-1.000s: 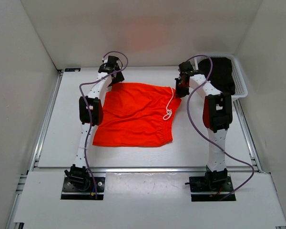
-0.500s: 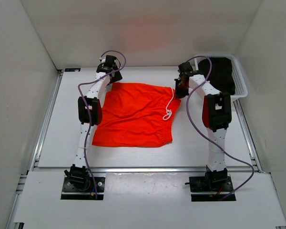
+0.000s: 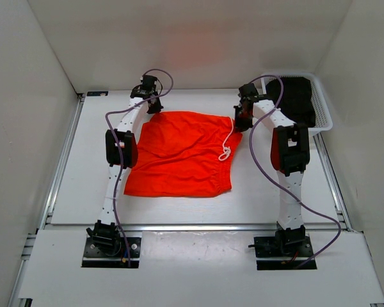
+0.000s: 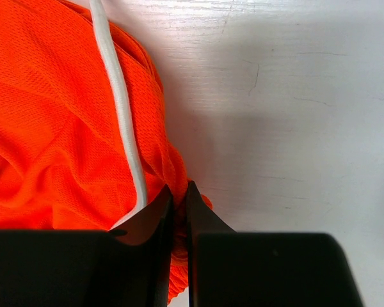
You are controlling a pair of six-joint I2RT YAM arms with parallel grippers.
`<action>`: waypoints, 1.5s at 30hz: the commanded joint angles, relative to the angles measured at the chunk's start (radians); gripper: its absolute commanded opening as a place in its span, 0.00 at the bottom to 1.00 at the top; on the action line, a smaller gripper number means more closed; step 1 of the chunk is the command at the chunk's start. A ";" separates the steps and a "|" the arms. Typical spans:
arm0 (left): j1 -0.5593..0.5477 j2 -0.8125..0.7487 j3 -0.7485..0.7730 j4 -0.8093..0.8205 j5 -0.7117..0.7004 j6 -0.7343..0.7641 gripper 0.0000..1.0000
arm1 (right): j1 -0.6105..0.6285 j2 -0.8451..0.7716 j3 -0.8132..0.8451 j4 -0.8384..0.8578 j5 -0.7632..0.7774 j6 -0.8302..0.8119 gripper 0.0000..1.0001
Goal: Fold and stack the shorts
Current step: Fold the shorts
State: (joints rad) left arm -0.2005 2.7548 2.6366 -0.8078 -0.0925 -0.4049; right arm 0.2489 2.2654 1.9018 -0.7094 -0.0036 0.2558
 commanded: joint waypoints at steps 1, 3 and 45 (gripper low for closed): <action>-0.005 -0.073 -0.015 -0.024 0.025 0.021 0.10 | -0.003 0.008 0.049 -0.016 -0.013 -0.003 0.00; 0.006 -0.118 -0.003 -0.024 -0.018 0.006 0.10 | -0.003 0.008 0.060 -0.027 -0.004 -0.003 0.00; 0.272 -1.012 -0.741 0.004 0.226 -0.097 0.10 | 0.170 -0.441 -0.177 0.045 0.235 -0.138 0.00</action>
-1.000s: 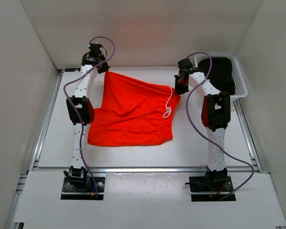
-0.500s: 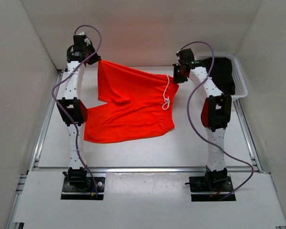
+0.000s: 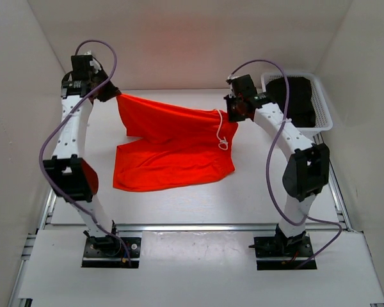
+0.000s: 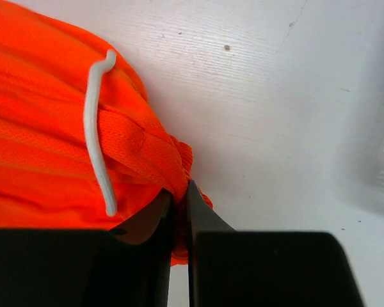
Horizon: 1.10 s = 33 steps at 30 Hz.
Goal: Fold and stack the shorts
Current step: Fold the shorts
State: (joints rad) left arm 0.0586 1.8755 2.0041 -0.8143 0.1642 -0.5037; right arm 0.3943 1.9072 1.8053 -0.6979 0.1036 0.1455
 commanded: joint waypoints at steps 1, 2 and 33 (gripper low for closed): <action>0.014 -0.216 -0.170 0.010 -0.031 0.002 0.10 | 0.052 -0.132 -0.177 0.043 0.154 -0.027 0.00; 0.014 -0.260 -0.289 0.010 -0.031 -0.009 0.10 | 0.066 -0.157 -0.229 0.057 0.178 -0.014 0.00; -0.036 -0.299 -1.024 -0.049 -0.138 -0.230 0.88 | -0.235 -0.620 -1.008 0.313 -0.630 0.597 0.78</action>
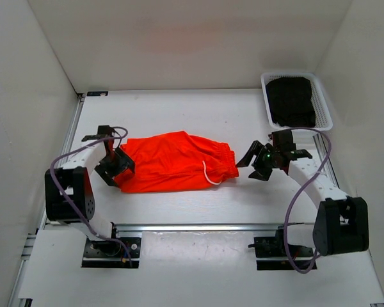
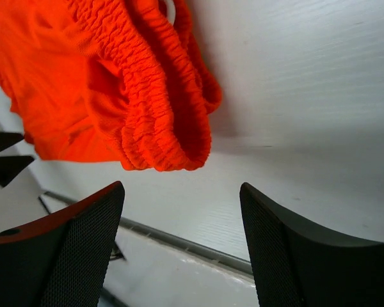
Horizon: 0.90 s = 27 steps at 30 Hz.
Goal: Fold and stack the shorts
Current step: Fold the shorts
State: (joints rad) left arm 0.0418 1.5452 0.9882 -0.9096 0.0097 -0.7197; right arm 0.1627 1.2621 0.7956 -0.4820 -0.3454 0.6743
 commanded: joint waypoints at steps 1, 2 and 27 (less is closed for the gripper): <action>-0.028 0.052 0.003 0.058 0.016 -0.014 0.88 | -0.003 0.036 0.002 0.097 -0.181 0.077 0.79; -0.028 0.071 0.013 0.058 0.016 -0.023 0.86 | -0.003 0.054 0.002 0.114 -0.190 0.100 0.79; -0.048 0.068 0.190 -0.025 -0.002 0.028 0.46 | 0.064 0.163 0.154 0.051 -0.014 0.076 0.00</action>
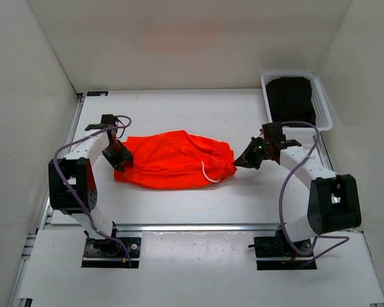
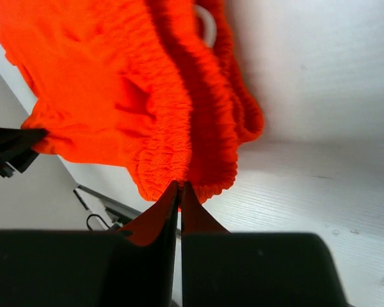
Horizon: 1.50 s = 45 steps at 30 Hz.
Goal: Fold and stack the shorts
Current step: Fold the shorts
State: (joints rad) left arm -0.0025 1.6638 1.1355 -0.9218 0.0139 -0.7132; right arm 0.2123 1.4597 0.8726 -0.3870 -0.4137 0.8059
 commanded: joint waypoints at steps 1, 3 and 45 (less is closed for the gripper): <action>-0.004 -0.050 0.052 -0.012 -0.006 0.032 0.52 | 0.025 -0.024 0.091 -0.077 0.076 -0.071 0.00; -0.004 -0.041 0.052 -0.012 0.004 0.043 0.52 | 0.036 -0.024 0.101 -0.116 0.108 -0.109 0.36; -0.085 -0.001 0.124 -0.081 -0.224 0.050 0.66 | 0.070 -0.041 0.055 -0.029 0.138 0.173 0.00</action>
State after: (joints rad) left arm -0.0937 1.7203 1.2327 -0.9970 -0.1905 -0.6701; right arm 0.2775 1.4460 0.8906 -0.3973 -0.3069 1.0054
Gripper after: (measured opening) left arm 0.577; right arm 0.023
